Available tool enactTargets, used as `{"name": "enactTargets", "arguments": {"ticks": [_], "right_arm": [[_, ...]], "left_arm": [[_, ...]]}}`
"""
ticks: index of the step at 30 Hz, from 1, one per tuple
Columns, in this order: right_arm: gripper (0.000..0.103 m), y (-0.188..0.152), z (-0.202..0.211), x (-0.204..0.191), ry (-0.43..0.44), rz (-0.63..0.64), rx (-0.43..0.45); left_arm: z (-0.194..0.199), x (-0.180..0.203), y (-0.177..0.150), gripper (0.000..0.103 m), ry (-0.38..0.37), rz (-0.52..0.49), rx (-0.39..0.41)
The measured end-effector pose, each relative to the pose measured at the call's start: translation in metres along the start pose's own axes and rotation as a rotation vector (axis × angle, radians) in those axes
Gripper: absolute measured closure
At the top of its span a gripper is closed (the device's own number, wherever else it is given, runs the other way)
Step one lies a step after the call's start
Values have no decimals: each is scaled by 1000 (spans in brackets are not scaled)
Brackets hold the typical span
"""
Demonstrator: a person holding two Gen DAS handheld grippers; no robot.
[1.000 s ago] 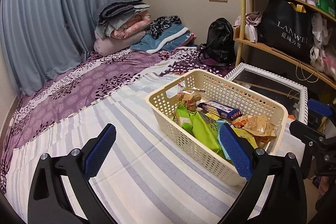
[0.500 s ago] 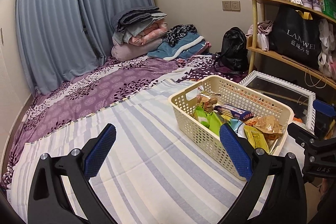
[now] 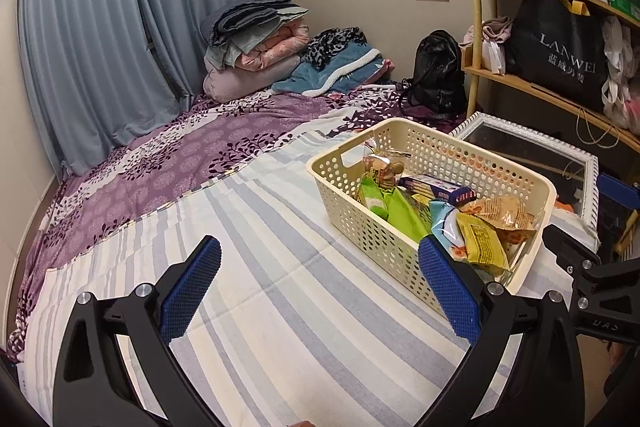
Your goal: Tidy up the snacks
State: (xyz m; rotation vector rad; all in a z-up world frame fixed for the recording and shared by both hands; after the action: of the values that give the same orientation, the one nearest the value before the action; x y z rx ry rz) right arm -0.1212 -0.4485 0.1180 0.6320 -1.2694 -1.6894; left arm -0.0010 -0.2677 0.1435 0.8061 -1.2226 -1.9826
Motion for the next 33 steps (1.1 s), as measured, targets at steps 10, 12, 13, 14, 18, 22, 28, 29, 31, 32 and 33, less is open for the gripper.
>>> {"name": "enactTargets", "arguments": {"ticks": [10, 12, 13, 14, 18, 22, 28, 29, 31, 32, 33], "right_arm": [[5, -5, -2, -3, -24, 38, 0], [5, -5, -2, -1, -25, 30, -1], [5, -5, -2, -1, -25, 26, -3], [5, -5, -2, 0, -26, 25, -4], [5, -6, -4, 0, -27, 27, -9], [5, -6, -3, -2, -24, 33, -10], [5, -7, -5, -3, -21, 34, -14], [5, -7, -5, -3, -20, 35, -15], [5, -7, -5, -3, -19, 38, -16], [5, -8, -6, -3, -18, 37, -16], [5, -8, -6, -3, -18, 37, -17]], "left_arm": [[-1, 18, 1, 3, 4, -86, 3], [-2, 19, 1, 3, 2, -88, 0], [-2, 19, 1, 3, 1, -89, -1], [-3, 19, 1, 3, -2, -91, -3], [-5, 21, 0, 3, -4, -99, -14], [-8, 24, -1, 3, -8, -108, -21], [-10, 26, -2, 3, -9, -124, -25], [-11, 26, -2, 3, -7, -125, -26], [-11, 27, -2, 3, -7, -128, -27], [-12, 27, -2, 3, -7, -130, -28], [-12, 27, -2, 3, -7, -132, -28]]}}
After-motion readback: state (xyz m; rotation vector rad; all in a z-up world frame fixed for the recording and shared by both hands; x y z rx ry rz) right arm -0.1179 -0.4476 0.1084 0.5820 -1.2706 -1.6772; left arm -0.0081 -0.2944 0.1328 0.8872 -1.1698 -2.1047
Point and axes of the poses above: each gripper's, at about its wrist camera, not at the fingertips, and z roughly against the way its jaws point, x to its right, y to its top, the point moved 5 cm from there along -z, roughly the way its jaws point, and after that the axes turned 14 degrees about x, right-handed, at the moved point
